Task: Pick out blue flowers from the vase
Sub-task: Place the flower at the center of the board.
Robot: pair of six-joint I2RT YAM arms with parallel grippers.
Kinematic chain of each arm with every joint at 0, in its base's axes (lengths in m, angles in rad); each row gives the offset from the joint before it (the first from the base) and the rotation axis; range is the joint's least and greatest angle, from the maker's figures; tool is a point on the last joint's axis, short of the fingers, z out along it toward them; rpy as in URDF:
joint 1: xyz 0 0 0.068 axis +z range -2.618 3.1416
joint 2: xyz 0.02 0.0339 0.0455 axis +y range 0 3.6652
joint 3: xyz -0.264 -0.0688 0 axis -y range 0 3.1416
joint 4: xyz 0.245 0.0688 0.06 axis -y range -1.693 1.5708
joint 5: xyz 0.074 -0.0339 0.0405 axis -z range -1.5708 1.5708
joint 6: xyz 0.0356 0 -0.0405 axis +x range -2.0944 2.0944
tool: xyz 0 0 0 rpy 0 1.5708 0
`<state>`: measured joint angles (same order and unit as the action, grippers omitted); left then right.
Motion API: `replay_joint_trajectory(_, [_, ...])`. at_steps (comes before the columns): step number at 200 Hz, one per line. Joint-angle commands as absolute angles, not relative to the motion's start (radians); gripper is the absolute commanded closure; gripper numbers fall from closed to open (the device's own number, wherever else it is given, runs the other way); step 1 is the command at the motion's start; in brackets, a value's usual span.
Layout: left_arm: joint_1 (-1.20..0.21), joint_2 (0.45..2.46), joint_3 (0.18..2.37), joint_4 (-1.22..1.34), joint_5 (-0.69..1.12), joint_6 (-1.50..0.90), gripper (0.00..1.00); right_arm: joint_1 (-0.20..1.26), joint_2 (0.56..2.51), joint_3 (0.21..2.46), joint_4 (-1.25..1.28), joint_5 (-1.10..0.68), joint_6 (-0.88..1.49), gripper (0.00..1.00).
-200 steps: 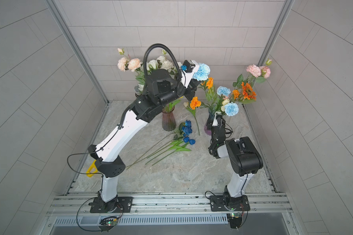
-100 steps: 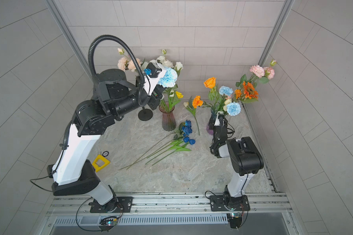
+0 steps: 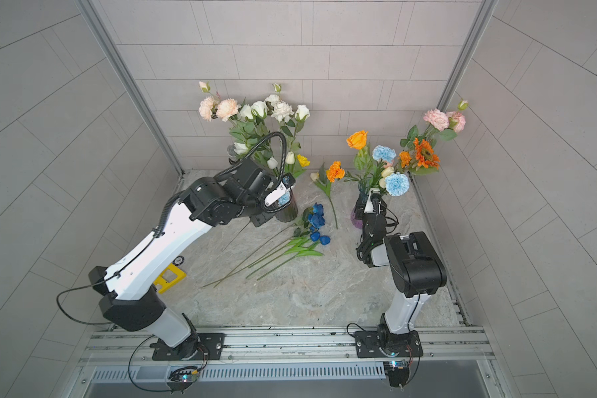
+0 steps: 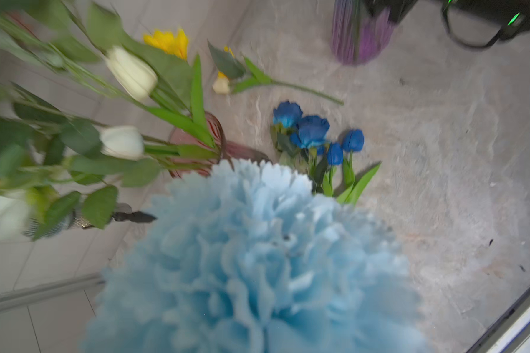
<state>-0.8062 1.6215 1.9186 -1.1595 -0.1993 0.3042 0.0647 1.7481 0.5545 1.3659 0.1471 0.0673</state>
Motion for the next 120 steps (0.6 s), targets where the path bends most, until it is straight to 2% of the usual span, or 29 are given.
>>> replay_joint_trajectory(1, [-0.783, 1.616, 1.793, -1.068, -0.206, 0.297, 1.00, 0.053, 1.709, 0.549, 1.413, 0.174, 0.005, 0.34])
replay_joint_trajectory(39, [-0.779, 1.768, 1.777, -1.117, -0.201, 0.275, 1.00, 0.023, 1.701, 0.543, 1.411, 0.180, 0.012, 0.34])
replay_joint_trajectory(105, [-0.776, 1.935, 1.761, -1.019, -0.181, 0.278, 1.00, -0.013, 1.700, 0.539, 1.411, 0.180, 0.011, 0.34])
replay_joint_trajectory(120, [-0.773, 1.971, 1.778, -1.018, -0.173, 0.283, 0.93, -0.017, 1.704, 0.540, 1.412, 0.178, 0.005, 0.34])
